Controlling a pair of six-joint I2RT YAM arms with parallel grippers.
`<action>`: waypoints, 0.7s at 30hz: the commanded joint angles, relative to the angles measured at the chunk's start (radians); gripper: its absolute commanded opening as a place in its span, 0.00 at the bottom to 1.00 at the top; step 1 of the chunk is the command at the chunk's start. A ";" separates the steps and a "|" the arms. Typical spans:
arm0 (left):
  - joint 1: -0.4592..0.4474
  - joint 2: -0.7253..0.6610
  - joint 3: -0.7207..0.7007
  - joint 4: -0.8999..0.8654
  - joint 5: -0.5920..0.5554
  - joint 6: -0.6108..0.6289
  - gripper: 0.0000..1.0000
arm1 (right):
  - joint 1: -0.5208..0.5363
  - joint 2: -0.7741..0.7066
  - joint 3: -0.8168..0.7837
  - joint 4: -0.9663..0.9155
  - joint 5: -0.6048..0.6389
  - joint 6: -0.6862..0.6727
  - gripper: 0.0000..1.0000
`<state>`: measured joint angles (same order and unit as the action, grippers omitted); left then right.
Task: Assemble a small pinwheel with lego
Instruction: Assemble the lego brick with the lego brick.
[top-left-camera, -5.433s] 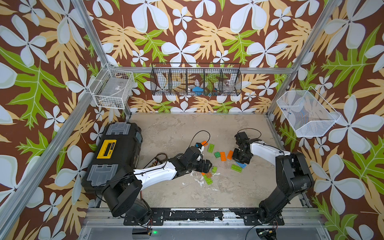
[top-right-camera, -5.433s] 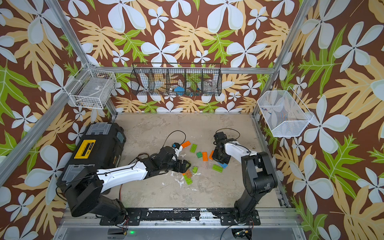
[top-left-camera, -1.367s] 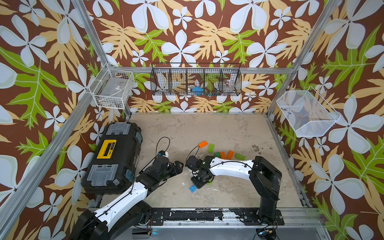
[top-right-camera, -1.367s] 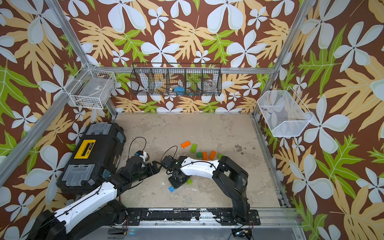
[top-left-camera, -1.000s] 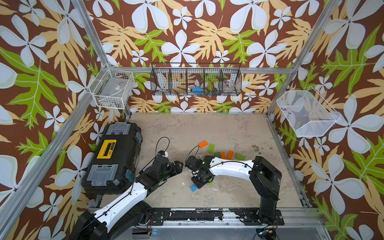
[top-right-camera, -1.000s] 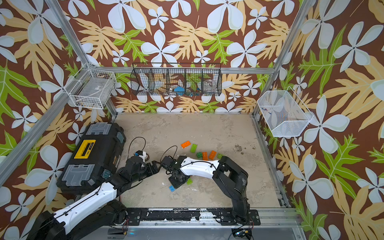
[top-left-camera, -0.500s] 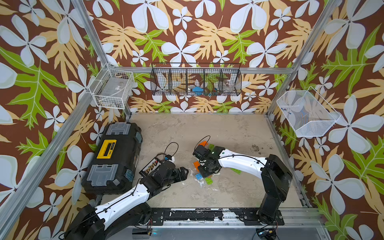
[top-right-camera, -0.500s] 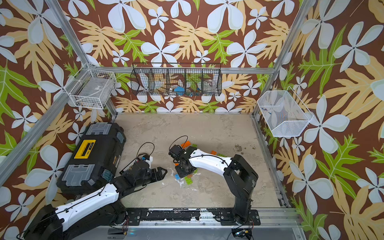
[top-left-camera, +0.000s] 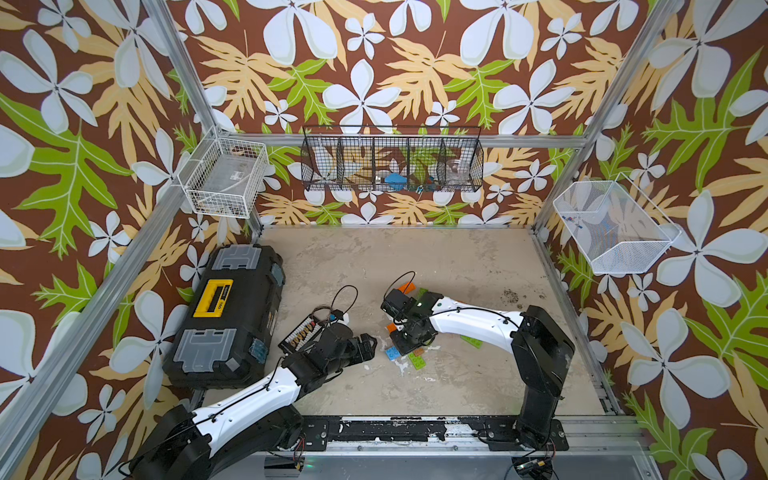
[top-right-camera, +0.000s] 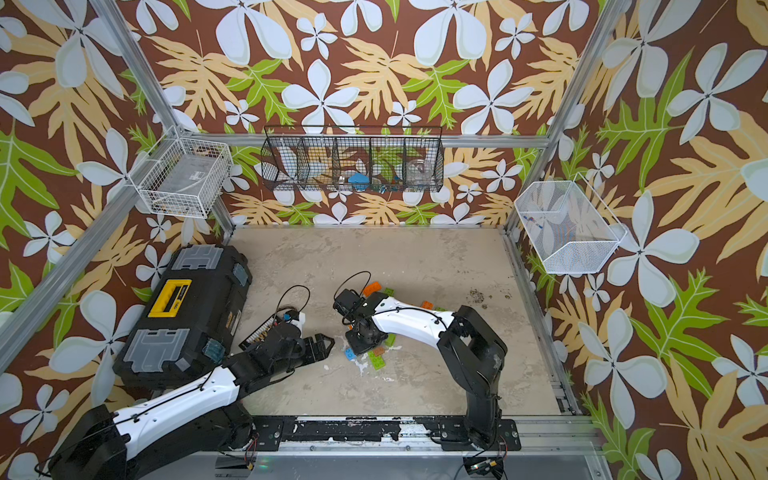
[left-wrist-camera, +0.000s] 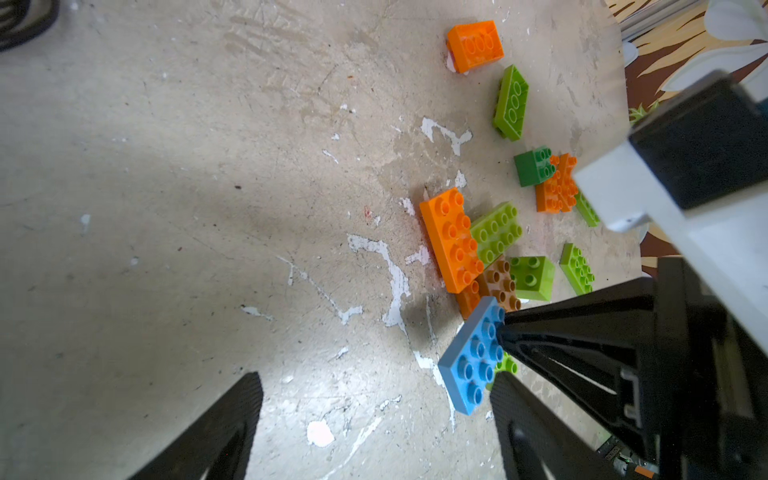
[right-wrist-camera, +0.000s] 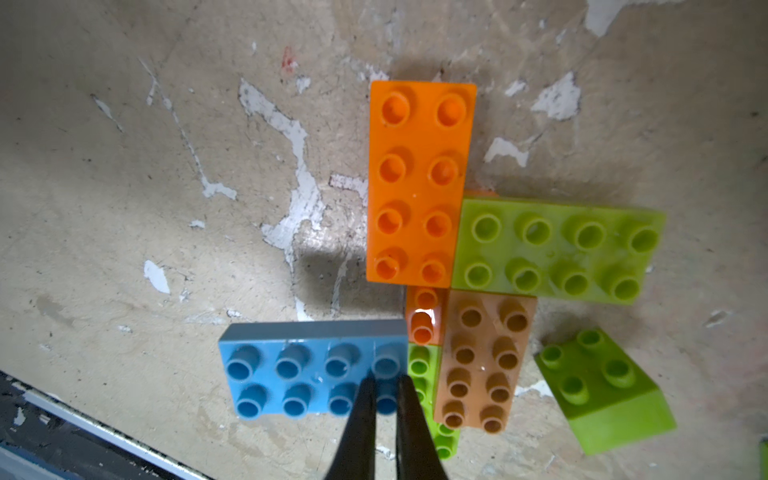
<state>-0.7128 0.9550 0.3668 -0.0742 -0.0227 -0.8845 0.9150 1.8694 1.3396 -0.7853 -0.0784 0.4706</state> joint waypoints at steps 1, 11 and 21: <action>-0.001 -0.002 0.004 0.006 -0.011 0.004 0.89 | 0.000 0.011 0.013 -0.009 0.026 -0.004 0.10; -0.001 -0.002 0.004 0.005 -0.011 0.007 0.89 | -0.002 0.032 0.019 -0.015 0.063 -0.013 0.09; -0.001 0.008 0.015 0.010 -0.011 0.007 0.89 | -0.007 0.051 0.028 -0.017 0.083 -0.031 0.09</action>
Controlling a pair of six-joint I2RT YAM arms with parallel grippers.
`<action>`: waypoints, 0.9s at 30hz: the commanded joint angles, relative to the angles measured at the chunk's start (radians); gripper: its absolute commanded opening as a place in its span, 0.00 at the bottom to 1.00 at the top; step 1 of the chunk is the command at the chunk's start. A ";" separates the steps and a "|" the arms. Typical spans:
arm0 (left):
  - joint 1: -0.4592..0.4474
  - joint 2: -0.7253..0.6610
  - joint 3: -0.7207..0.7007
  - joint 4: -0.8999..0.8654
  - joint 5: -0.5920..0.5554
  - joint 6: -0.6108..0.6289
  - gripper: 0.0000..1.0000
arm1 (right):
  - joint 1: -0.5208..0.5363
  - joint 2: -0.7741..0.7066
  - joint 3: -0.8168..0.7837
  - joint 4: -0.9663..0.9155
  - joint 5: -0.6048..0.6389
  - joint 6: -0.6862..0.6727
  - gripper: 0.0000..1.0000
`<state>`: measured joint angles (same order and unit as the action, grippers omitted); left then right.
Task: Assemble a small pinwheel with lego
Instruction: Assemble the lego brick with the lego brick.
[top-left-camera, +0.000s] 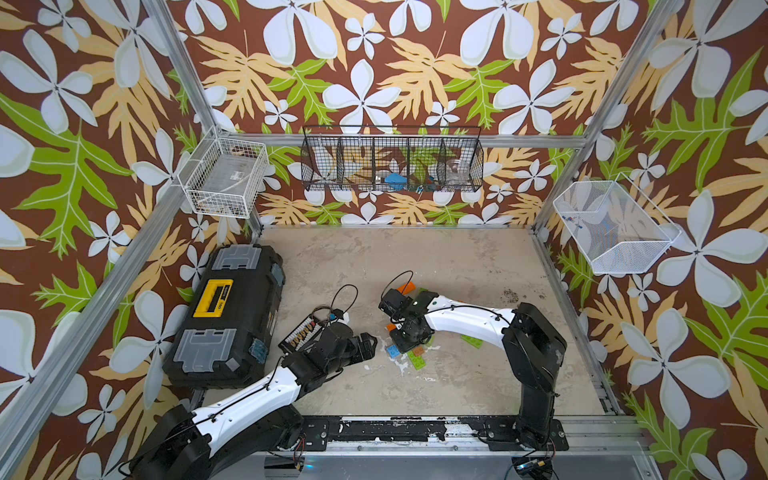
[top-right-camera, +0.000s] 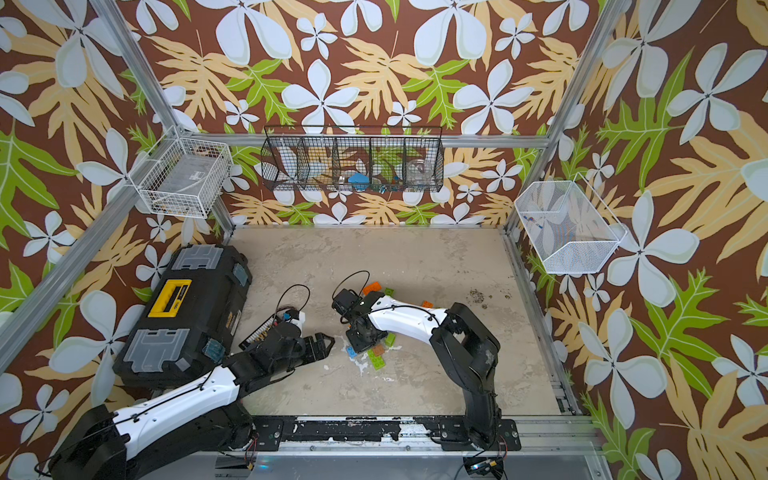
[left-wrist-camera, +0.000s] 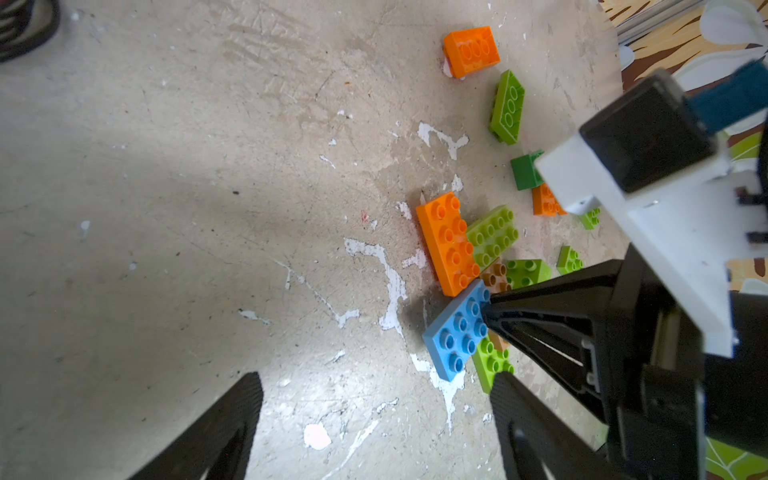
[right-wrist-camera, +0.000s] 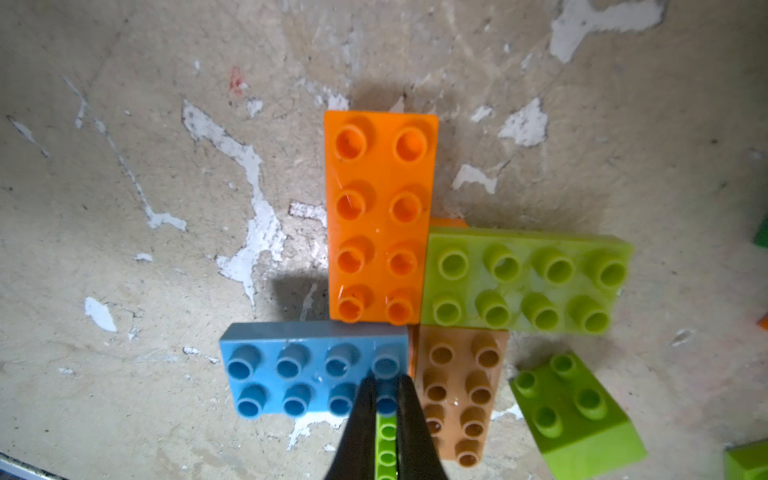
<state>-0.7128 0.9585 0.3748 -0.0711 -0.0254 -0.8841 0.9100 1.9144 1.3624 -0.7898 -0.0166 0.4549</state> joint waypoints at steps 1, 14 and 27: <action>-0.001 0.009 0.009 0.006 -0.008 0.007 0.89 | -0.003 0.009 0.004 -0.012 0.022 -0.018 0.09; -0.001 0.007 0.003 0.011 -0.009 0.007 0.89 | -0.003 0.039 -0.010 0.001 -0.008 -0.046 0.09; -0.001 0.015 0.012 0.010 -0.018 0.019 0.89 | -0.003 0.040 0.022 -0.033 0.003 -0.038 0.13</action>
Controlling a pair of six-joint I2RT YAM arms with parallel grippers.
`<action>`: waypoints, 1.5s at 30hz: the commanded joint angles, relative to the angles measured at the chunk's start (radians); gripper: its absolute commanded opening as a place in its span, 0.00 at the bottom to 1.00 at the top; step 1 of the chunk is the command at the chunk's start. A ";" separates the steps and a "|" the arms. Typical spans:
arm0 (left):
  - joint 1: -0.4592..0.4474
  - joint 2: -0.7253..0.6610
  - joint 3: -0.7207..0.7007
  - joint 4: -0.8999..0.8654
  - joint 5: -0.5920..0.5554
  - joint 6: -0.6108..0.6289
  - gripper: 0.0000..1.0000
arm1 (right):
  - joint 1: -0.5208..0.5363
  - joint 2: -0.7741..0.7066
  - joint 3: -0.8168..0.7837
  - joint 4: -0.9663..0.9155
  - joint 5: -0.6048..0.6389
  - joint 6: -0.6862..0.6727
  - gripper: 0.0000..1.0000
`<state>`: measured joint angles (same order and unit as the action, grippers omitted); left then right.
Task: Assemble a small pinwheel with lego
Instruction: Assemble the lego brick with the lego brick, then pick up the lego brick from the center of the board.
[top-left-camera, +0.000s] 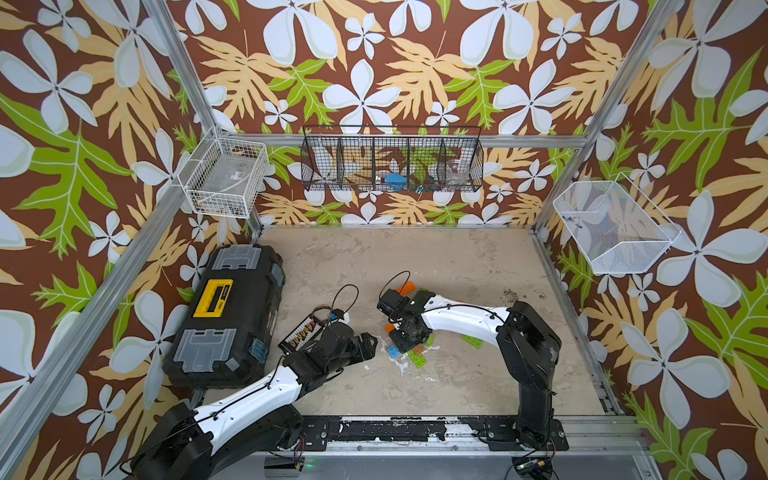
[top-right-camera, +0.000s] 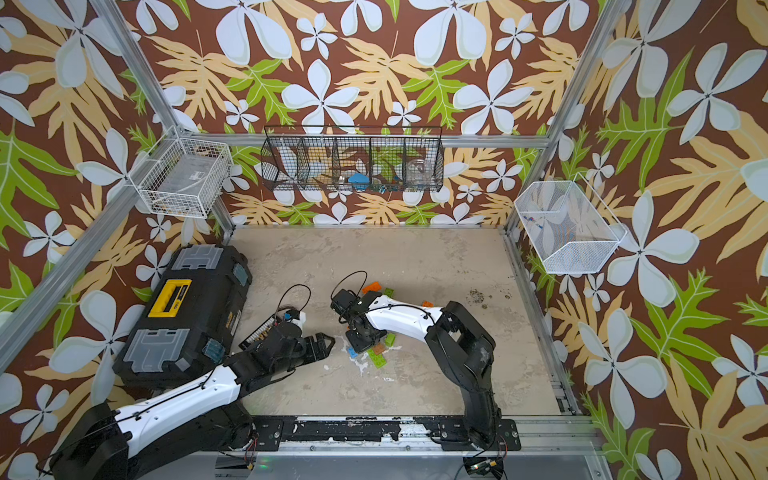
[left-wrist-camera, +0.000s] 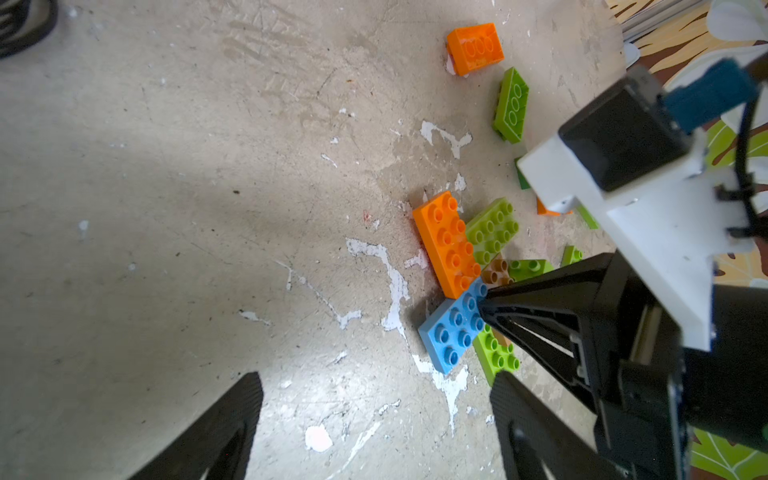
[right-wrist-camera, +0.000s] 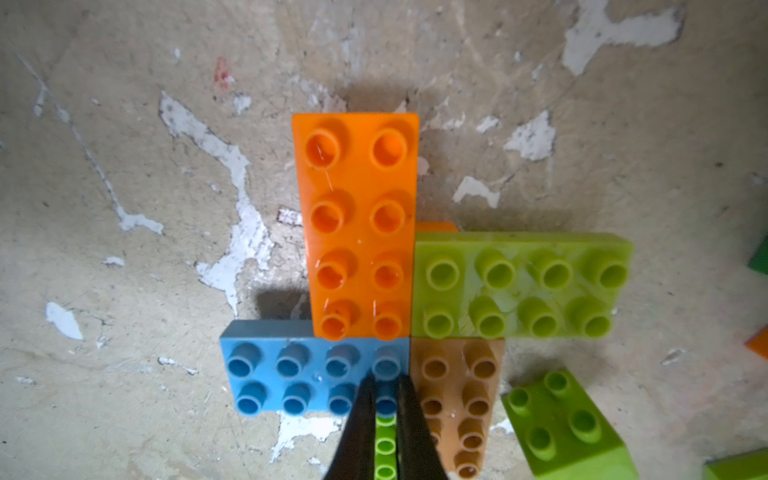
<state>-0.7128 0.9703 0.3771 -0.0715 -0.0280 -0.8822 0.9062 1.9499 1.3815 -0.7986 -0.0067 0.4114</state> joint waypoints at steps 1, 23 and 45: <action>-0.001 0.002 0.011 0.009 -0.015 0.017 0.89 | 0.000 0.000 0.013 -0.029 -0.007 0.007 0.14; -0.108 0.144 0.145 0.027 -0.029 0.130 0.89 | -0.149 -0.215 -0.117 -0.013 0.007 0.009 0.24; -0.165 0.379 0.311 0.114 0.026 0.164 0.88 | -0.390 -0.044 0.081 -0.017 0.015 -0.060 0.35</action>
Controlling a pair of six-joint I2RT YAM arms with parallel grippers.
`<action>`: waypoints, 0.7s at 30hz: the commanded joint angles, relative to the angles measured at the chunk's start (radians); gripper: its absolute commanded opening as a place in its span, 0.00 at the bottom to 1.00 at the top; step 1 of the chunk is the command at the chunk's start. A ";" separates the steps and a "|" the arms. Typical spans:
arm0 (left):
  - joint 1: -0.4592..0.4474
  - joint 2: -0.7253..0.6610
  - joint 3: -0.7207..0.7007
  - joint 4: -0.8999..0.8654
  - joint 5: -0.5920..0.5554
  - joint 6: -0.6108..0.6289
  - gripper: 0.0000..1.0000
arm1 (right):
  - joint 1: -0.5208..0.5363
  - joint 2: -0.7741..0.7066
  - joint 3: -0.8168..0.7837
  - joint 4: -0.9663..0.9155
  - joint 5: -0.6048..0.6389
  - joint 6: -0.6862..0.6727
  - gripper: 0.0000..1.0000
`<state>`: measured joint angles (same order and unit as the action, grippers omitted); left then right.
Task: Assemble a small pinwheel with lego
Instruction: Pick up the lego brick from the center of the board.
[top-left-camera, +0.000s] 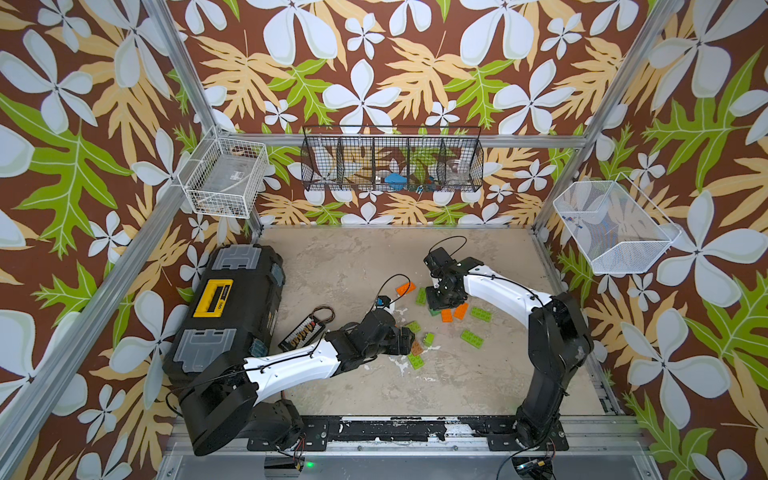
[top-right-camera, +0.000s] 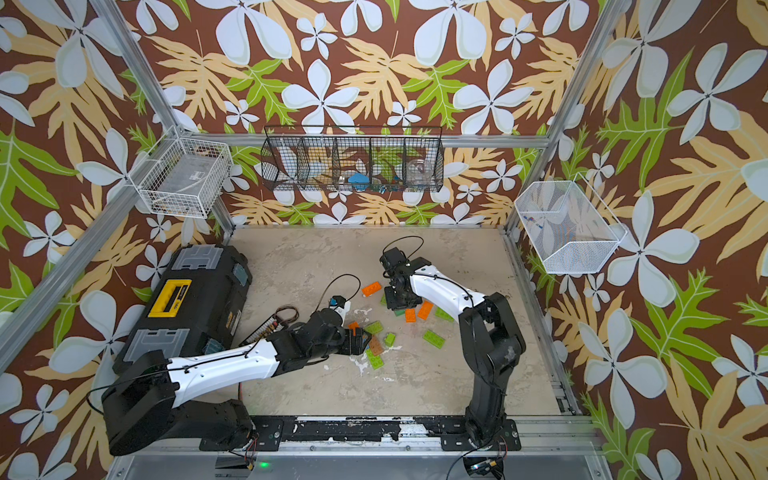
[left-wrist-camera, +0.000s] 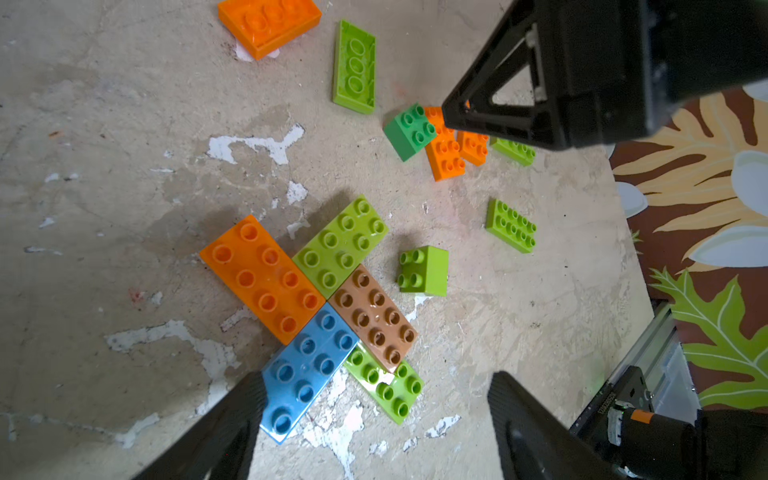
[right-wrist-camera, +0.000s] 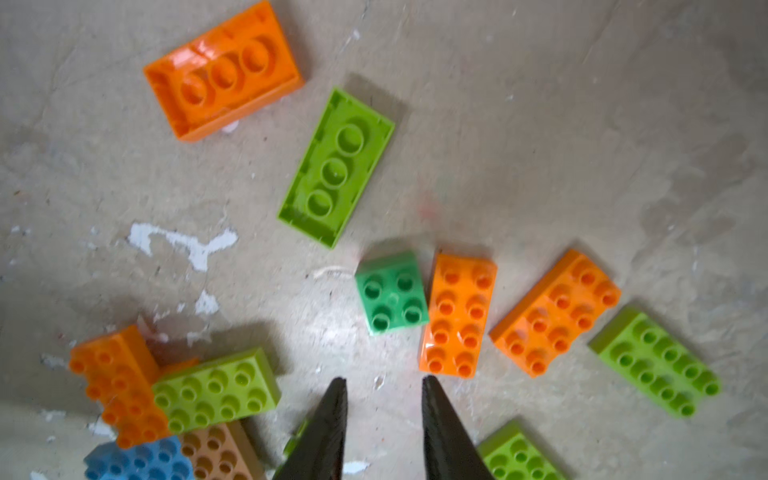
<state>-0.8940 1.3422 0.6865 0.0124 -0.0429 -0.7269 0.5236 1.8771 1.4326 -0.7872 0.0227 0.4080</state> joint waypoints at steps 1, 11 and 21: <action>0.028 0.013 0.000 0.042 0.059 0.009 0.88 | -0.013 0.043 0.041 -0.030 -0.021 -0.069 0.37; 0.068 0.056 0.041 0.053 0.101 0.032 0.88 | -0.037 0.137 0.105 -0.048 -0.061 -0.112 0.39; 0.069 0.039 0.018 0.052 0.094 0.026 0.88 | -0.038 0.189 0.114 -0.064 -0.044 -0.118 0.39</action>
<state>-0.8265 1.3884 0.7074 0.0563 0.0532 -0.7052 0.4854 2.0563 1.5425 -0.8280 -0.0448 0.2955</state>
